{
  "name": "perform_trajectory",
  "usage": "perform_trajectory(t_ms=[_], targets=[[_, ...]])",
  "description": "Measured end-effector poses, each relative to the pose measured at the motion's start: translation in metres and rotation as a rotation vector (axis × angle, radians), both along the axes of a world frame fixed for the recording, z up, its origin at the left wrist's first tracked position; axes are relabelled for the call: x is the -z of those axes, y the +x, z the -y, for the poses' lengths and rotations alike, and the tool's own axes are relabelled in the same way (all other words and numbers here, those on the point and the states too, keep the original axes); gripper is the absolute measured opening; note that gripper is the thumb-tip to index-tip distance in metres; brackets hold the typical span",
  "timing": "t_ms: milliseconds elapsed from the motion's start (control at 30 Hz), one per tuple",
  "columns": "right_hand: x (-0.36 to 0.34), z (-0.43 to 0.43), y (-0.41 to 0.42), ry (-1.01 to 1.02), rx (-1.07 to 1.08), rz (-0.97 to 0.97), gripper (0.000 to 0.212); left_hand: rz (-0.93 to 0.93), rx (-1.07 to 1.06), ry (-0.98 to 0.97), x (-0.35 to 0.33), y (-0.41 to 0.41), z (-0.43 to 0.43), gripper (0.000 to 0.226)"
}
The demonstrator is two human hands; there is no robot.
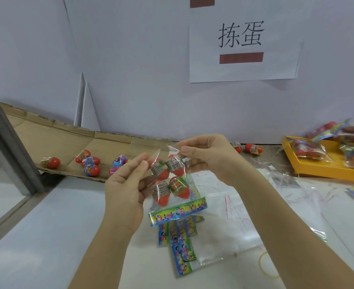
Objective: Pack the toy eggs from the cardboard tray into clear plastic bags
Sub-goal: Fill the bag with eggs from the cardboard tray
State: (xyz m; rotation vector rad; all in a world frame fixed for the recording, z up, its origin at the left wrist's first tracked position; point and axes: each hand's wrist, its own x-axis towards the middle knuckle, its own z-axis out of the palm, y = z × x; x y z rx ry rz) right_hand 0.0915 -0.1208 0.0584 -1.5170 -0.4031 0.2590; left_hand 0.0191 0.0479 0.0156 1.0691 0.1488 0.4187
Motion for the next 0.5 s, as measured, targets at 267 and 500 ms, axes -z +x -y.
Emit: perform_trajectory(t_ms=[267, 500], targets=[[0.001, -0.0011, -0.0027, -0.127, -0.04, -0.076, 0.02, 0.004, -0.053, 0.06, 0.002, -0.0008, 0.0017, 0.022], [-0.0016, 0.0036, -0.002, -0.002, 0.013, -0.085, 0.009, -0.02, 0.038, -0.053, -0.0002, -0.0001, 0.0014, 0.017]])
